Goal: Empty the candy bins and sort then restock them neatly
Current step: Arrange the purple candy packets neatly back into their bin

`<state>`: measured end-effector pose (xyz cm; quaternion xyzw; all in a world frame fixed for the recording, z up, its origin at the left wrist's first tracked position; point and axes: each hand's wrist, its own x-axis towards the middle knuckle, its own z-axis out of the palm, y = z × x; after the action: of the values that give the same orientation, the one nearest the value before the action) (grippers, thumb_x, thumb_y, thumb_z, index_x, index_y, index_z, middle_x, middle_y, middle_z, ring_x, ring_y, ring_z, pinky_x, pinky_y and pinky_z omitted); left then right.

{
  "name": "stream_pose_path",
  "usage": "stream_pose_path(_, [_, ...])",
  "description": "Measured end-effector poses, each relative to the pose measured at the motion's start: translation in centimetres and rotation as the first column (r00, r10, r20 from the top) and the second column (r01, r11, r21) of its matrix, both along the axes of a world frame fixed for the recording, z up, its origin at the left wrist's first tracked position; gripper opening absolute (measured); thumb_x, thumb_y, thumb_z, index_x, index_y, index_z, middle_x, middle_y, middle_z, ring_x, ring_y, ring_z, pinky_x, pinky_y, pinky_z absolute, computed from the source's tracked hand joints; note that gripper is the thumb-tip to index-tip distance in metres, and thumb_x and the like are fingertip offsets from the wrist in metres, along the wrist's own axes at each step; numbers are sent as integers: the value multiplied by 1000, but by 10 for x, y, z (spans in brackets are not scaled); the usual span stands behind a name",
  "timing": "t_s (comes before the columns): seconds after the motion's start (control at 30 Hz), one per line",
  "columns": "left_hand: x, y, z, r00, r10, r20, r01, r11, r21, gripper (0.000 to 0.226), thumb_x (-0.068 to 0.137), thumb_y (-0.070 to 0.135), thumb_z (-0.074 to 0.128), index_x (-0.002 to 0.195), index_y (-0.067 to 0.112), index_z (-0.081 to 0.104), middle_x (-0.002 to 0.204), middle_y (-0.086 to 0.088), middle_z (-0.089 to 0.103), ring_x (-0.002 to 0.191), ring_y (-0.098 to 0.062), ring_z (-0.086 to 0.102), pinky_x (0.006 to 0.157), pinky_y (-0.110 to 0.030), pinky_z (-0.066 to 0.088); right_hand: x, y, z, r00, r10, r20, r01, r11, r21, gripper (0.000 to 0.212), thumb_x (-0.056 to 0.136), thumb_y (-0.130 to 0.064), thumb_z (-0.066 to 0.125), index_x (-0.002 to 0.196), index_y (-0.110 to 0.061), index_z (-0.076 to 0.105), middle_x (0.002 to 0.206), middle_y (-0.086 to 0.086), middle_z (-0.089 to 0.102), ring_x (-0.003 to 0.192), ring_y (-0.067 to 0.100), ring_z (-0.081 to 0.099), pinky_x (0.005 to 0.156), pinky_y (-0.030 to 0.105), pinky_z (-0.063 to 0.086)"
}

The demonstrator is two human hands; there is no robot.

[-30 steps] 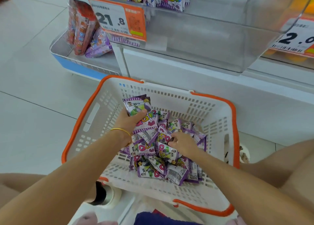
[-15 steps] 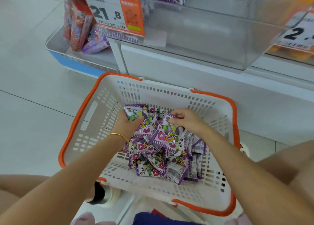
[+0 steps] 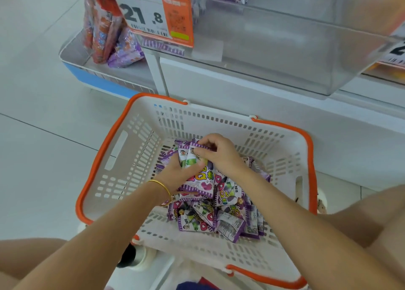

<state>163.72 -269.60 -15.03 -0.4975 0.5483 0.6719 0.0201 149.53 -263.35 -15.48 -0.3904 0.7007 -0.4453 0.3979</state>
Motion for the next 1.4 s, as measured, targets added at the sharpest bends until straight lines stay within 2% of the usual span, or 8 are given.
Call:
stream_pose_path(0.13, [21, -18, -16, 978, 204, 41, -203, 979, -27, 68, 72, 44, 78, 123, 15, 43, 100, -7, 63, 86, -21, 64, 85, -44, 55, -17, -4, -48, 944, -326, 50, 313, 934, 173, 21, 99, -21, 46, 108, -7, 58, 85, -1, 58, 72, 13, 56, 70, 29, 48])
stream_pose_path(0.33, [37, -36, -32, 932, 360, 50, -358, 933, -48, 27, 84, 22, 70, 105, 18, 53, 97, -9, 65, 81, -20, 63, 71, -48, 59, -24, 27, -127, 977, 171, -128, -57, 787, 614, 60, 97, -32, 50, 147, -6, 28, 151, 11, 34, 136, 26, 36, 110, 38, 33])
stream_pose_path(0.53, [33, -28, -32, 945, 321, 65, -320, 947, -33, 50, 80, 29, 74, 119, 18, 44, 107, -12, 65, 96, -30, 66, 84, -52, 55, -10, 31, -129, 954, 250, -165, -86, 755, 650, 61, 90, -36, 62, 137, -3, 42, 135, 15, 51, 121, 32, 50, 98, 39, 42])
stream_pose_path(0.63, [29, -25, -29, 956, 290, 40, -288, 957, -39, 57, 79, 29, 75, 125, 12, 46, 105, -12, 68, 88, -27, 70, 79, -46, 58, -14, 35, -120, 989, 103, -104, -20, 798, 602, 24, 87, -30, 67, 105, -20, 55, 100, 5, 54, 99, 24, 51, 83, 35, 41])
stream_pose_path(0.83, [8, -13, -6, 975, 222, -3, -221, 968, -120, 35, 84, 24, 71, 106, 21, 45, 92, -4, 64, 72, -15, 63, 62, -26, 52, -44, 40, -51, 968, -243, -66, 240, 815, 528, 56, 81, -6, 69, 130, -13, 43, 122, 1, 49, 87, 20, 61, 70, 35, 55])
stream_pose_path(0.97, [-12, -1, 24, 981, 185, -65, -194, 964, -183, 21, 86, 25, 68, 92, 23, 48, 85, -4, 61, 67, -12, 61, 76, -36, 52, -56, 48, 18, 612, -496, 616, 258, 861, 438, 25, 83, 0, 64, 106, -9, 59, 104, 15, 60, 72, 24, 67, 49, 32, 57])
stream_pose_path(1.07, [-24, 6, 52, 960, 252, -121, -269, 950, -158, 23, 87, 23, 67, 91, 22, 44, 84, -5, 56, 70, -17, 56, 73, -39, 58, -48, 57, 50, 516, -450, 729, 294, 892, 343, 14, 85, 1, 58, 99, -3, 57, 97, 14, 57, 78, 26, 62, 52, 34, 58])
stream_pose_path(1.4, [-23, 22, 117, 953, 270, -139, -288, 948, -135, 41, 88, 36, 64, 111, 17, 36, 115, -14, 57, 88, -28, 67, 55, -44, 59, -2, 51, 120, 783, -330, 527, 360, 932, 47, 24, 89, -5, 54, 110, -16, 57, 96, 10, 67, 80, 24, 63, 63, 37, 50])
